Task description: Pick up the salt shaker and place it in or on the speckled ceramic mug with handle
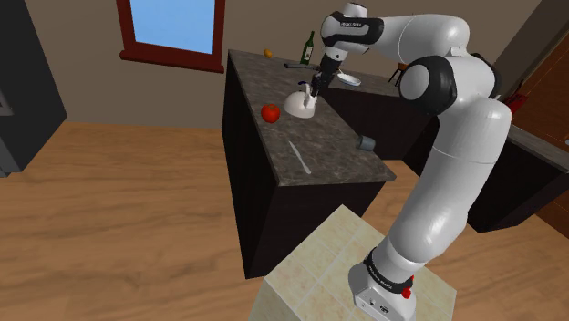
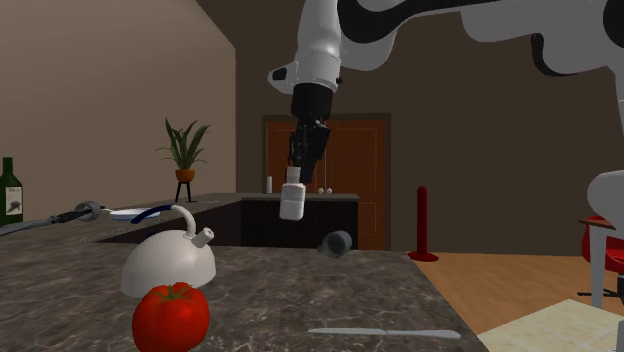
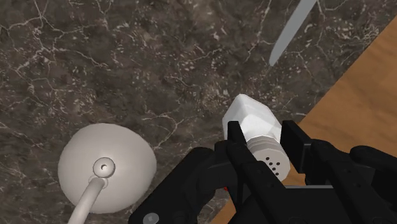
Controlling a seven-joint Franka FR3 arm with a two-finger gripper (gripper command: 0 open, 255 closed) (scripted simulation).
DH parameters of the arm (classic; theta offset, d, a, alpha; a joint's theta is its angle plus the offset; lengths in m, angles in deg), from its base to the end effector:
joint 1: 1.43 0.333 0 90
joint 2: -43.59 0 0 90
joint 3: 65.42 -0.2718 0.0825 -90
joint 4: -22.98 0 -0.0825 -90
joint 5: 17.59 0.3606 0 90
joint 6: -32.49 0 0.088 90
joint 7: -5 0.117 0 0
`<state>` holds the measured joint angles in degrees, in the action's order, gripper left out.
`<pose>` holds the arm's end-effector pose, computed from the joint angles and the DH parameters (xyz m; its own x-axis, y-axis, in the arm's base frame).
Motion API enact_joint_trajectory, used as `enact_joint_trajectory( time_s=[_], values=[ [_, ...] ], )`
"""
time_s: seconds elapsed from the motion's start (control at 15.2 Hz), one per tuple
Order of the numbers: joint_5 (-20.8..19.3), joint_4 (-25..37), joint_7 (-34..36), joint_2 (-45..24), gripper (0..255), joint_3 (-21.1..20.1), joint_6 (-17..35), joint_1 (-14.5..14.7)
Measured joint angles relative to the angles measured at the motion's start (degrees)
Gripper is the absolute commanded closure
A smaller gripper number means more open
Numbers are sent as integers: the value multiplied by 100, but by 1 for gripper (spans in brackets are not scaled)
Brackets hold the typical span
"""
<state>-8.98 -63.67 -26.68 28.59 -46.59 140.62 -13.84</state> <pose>0.5452 -0.2936 0.4835 0.9899 -0.0133 0.1410 -0.0151 -0.9998 0.0119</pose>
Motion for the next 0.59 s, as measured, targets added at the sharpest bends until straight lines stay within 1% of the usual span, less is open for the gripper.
enact_joint_trajectory(
  time_s=[0.2,0.33,0.4,0.59],
  values=[
    [7,-221,-341,199,255,126,1,-196],
    [24,-284,-579,286,255,217,-40,-341],
    [54,-214,-697,258,255,258,-96,-421],
    [80,-345,-1057,373,255,393,-115,-631]
  ],
)
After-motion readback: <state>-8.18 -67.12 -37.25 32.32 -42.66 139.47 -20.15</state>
